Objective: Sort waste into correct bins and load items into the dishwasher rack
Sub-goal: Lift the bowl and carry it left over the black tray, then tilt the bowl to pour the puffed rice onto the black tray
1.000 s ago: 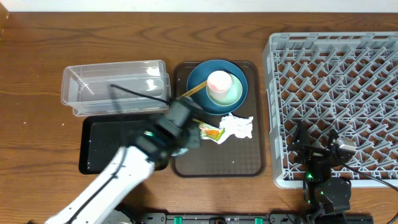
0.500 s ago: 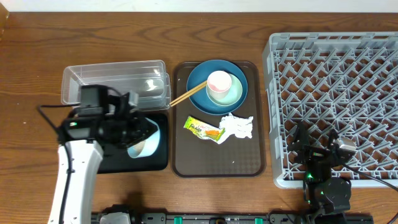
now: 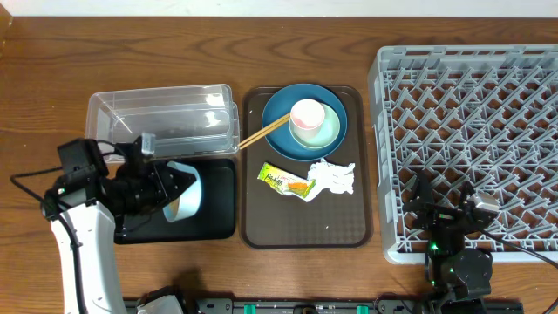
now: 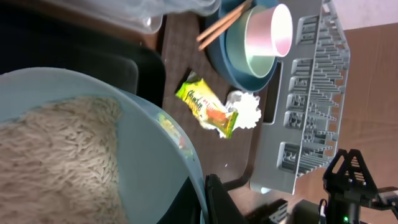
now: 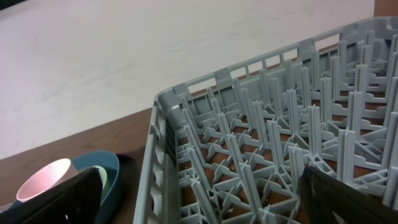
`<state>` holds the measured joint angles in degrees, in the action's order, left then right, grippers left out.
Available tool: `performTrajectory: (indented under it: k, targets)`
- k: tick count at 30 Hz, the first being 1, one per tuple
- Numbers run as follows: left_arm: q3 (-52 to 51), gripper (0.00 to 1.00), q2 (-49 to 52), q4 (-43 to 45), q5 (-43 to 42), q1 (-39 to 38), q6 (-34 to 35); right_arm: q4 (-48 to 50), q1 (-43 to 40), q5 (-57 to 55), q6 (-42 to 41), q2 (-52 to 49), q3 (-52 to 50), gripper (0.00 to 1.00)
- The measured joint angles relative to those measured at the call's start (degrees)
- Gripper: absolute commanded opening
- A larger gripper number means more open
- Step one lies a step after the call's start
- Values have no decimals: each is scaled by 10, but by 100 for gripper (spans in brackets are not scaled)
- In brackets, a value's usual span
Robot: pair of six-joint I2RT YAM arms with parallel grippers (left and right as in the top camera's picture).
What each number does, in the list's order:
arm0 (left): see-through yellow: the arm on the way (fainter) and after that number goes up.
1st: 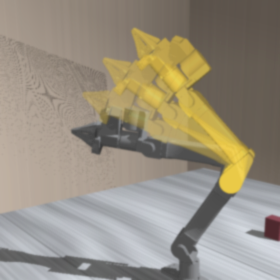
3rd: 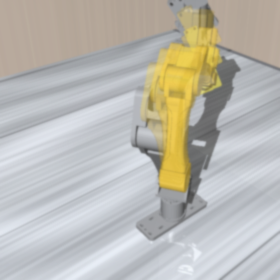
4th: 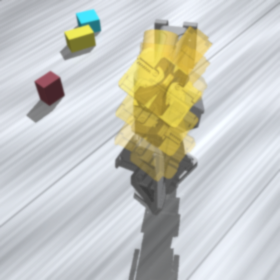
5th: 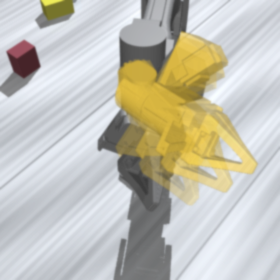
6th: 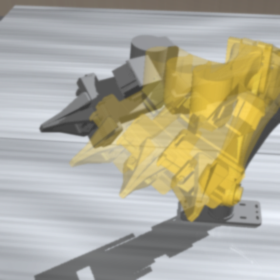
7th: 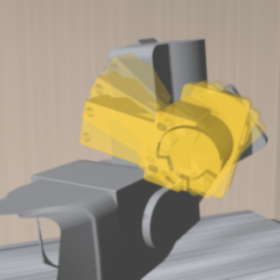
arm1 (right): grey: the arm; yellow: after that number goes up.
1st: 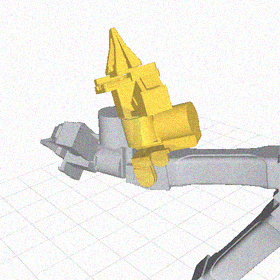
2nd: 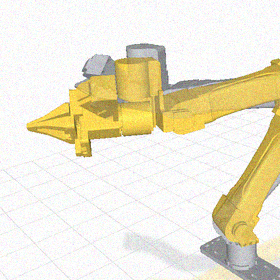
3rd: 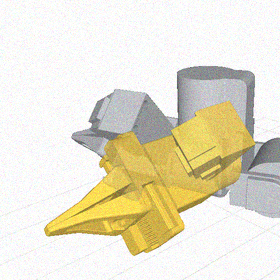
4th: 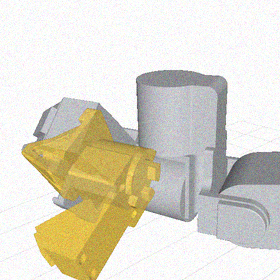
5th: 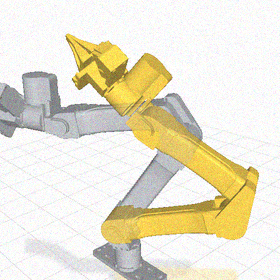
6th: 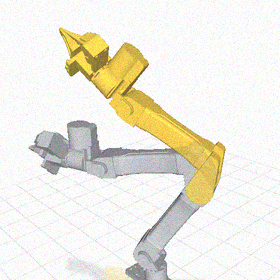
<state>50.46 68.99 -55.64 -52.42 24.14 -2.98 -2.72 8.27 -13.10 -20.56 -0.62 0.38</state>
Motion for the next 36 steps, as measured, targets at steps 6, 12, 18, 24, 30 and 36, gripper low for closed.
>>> performTrajectory:
  k: [6,12,18,24,30,36]
  targets:
    - [-15,6,0,-8,-10,19,-5,0,0,0,0,0,0,99]
    - [-15,6,3,-10,-57,53,-16,0,0,0,0,0,0,99]
    - [-15,6,47,-10,-83,81,-22,0,0,0,0,0,0,99]
    - [-15,6,122,-27,-133,109,-63,0,0,0,0,0,0,99]
    - [-15,6,182,-80,-171,130,-99,0,0,0,0,0,0,99]
    - [-16,6,208,-130,-181,130,-155,0,0,0,0,0,0,99]
